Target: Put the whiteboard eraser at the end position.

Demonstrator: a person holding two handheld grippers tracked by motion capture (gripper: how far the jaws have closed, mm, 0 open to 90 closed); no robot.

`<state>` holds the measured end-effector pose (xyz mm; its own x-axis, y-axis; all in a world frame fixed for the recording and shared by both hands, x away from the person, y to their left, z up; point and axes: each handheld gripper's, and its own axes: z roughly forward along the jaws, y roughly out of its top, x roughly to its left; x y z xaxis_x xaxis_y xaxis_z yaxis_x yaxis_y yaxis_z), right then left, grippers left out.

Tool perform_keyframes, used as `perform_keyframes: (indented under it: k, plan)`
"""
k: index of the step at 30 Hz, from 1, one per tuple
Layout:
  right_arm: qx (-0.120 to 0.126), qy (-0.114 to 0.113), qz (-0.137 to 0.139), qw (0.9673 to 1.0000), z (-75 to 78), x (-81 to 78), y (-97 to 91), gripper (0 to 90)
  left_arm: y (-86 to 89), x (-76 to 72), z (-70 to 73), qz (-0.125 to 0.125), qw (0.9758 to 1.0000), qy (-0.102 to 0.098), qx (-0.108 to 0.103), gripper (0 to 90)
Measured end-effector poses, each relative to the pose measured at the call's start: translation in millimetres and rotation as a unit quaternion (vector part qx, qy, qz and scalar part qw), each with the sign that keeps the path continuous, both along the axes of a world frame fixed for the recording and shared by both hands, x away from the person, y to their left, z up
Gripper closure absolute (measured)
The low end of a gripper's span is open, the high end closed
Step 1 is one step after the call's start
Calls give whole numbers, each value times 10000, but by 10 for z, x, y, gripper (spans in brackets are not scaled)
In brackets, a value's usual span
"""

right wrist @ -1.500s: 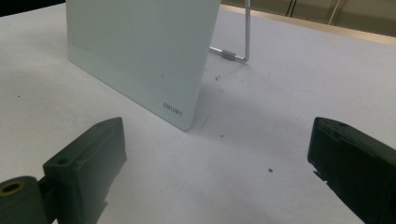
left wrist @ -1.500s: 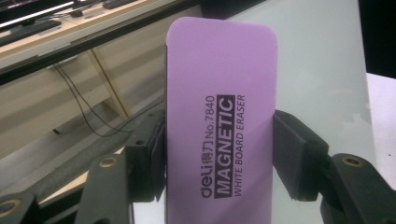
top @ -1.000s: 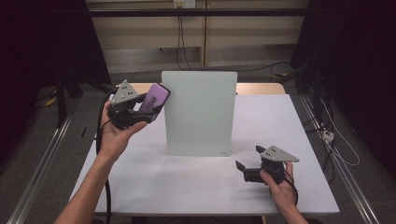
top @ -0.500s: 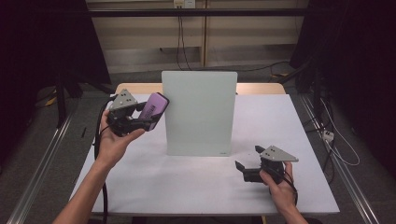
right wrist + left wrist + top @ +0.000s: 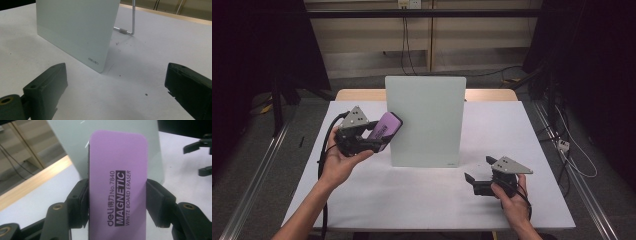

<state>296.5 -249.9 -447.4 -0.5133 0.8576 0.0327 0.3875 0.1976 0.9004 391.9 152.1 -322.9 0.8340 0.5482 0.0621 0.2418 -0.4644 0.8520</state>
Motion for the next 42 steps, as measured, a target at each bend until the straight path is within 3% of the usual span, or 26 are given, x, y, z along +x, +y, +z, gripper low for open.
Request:
perform_keyframes:
  k: [6,11,18,20,28,33,35,41,42]
  plan:
    - [-32,32,39,10000,-9,12,36,42,-51,-24,-59,-170,9996,212,2,411]
    - [-39,23,48,10000,-12,2,19,43,-118,-45,-81,-221,9994,233,98,411]
    - [-8,-18,47,10000,-5,-25,-15,42,-297,-128,-169,-457,9979,275,366,410]
    - [-22,-18,53,10000,-7,-25,-15,42,-368,-139,-208,-572,9966,280,525,411]
    - [18,0,43,10000,-8,-39,-33,42,-475,-156,-269,-726,9941,448,676,411]
    - [48,1,65,10000,-7,-24,-32,42,-558,-184,-350,-925,9896,642,900,411]
    - [55,-2,79,10000,-6,-19,-26,42,-599,-200,-390,-995,9885,742,863,411]
    - [90,37,91,9999,-14,-2,-24,42,-728,-241,-489,-1181,9827,842,1153,410]
    - [91,38,94,9999,-14,-1,-24,42,-751,-246,-515,-1239,9818,902,1123,410]
